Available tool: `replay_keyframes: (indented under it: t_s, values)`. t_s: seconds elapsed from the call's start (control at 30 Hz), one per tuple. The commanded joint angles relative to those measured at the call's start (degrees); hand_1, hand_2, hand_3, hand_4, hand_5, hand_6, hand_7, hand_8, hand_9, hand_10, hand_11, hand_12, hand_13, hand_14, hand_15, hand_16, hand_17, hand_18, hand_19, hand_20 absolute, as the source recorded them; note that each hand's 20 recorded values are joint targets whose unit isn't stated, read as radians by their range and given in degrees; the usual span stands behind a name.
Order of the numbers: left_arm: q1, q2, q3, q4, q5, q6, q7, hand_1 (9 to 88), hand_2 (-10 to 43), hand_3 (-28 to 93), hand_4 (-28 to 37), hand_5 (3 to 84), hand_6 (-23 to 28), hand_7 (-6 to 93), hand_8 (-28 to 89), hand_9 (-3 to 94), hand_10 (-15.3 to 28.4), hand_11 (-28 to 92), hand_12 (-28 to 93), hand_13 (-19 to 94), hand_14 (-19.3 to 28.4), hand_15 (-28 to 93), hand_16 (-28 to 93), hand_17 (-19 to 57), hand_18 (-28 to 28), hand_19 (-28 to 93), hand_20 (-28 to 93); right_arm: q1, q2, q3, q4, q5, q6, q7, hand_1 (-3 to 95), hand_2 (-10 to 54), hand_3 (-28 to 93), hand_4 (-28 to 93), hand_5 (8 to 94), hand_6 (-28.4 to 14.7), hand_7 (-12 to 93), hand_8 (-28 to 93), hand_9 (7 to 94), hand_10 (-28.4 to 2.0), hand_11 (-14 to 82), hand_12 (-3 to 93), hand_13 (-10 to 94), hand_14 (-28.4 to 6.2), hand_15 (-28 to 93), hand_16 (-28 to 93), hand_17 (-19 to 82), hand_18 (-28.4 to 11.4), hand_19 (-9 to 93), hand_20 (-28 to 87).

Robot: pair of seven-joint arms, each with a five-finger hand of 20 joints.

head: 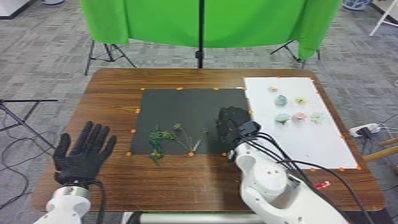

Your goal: Arrange flowers

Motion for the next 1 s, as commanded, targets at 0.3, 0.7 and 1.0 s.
replay_keyframes:
  t_s: [0.3,0.7,1.0]
  values:
    - [1.3,-0.10,-1.16,-0.06,-0.82,-0.97,-0.32,23.6,16.9,75,-28.3,46.2,10.6,10.2,-9,38.8,16.2,21,10,29,16.1,36,-8,-8.6,13.9,36,13,-2.7,-0.4,1.0,-0.7,2.8,-1.8,0.7,49.4,-9.5,79,-28,68.5,-3.4,55,12,82.3,-13.9,18.8,37.9,70,-13.5,72,30,40,-27.1,93,61]
    - [1.6,-0.21,-1.05,-0.01,-0.90,-1.05,-0.41,23.9,16.7,75,-28.3,46.2,10.6,10.1,-9,38.8,16.1,21,10,29,16.1,36,-8,-8.5,13.9,36,13,-3.1,-0.4,1.0,-0.8,2.9,0.4,0.7,42.5,-9.5,83,-27,54.6,-6.3,61,6,64.1,-20.0,40.9,22.5,63,-15.5,75,27,40,-26.8,93,62]
    - [1.4,-0.43,-1.02,0.02,-0.69,-0.66,-0.69,24.0,16.6,75,-28.3,46.2,10.6,10.3,-9,38.8,16.1,21,10,29,16.2,36,-8,-8.5,13.9,36,13,-4.9,1.1,2.4,-4.4,3.7,1.3,1.1,37.4,-9.5,87,-28,52.4,-8.8,58,-21,57.0,-22.1,40.6,19.9,61,-16.7,76,24,40,-27.1,93,63]
